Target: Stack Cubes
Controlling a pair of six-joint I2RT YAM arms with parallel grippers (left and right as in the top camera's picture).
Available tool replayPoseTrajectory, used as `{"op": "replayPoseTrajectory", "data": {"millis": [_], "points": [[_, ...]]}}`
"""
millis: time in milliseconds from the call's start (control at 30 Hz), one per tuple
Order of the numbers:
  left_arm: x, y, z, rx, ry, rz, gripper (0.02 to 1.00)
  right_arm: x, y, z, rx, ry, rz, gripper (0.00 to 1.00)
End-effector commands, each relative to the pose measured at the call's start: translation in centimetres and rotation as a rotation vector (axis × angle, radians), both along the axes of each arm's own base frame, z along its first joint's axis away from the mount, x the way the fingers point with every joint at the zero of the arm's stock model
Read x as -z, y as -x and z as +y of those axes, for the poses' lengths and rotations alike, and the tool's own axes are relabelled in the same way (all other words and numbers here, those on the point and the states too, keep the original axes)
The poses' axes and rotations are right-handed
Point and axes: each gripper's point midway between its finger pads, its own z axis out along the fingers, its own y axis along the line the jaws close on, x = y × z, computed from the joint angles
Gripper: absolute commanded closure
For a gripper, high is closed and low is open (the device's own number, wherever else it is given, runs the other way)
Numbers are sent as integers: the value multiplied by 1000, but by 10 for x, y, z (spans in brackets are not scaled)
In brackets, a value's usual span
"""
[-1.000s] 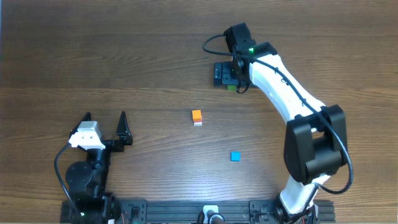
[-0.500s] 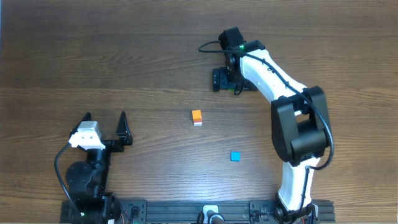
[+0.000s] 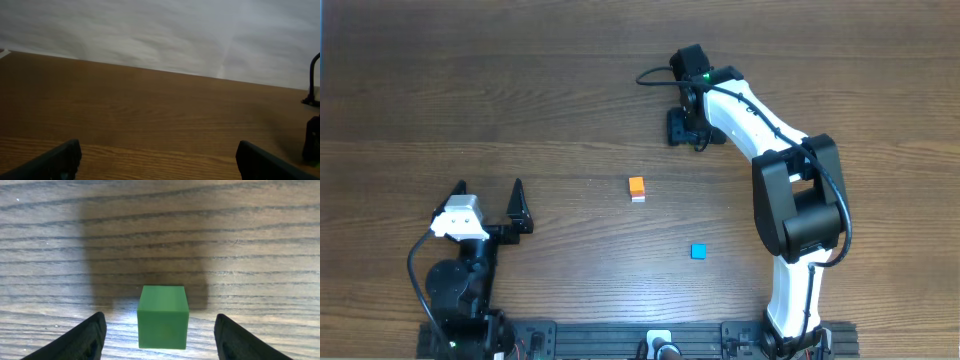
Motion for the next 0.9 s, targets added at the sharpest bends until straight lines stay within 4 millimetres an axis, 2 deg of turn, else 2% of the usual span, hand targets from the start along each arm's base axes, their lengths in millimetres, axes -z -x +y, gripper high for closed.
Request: {"op": "replayPoseTrajectory", "data": {"millis": [33,267,400,900], "points": [[2,0,0,5,-14,2,18,-3,-9,4,-11,4,-29,369],[2,0,0,5,-14,2,18,-3,-10,4,-19,8,-33,452],[2,0,0,5,-14,2,18,-3,-10,4,-18,7,-34,538],[2,0,0,5,-14,2,18,-1,-10,2,-16,12,-33,647]]}}
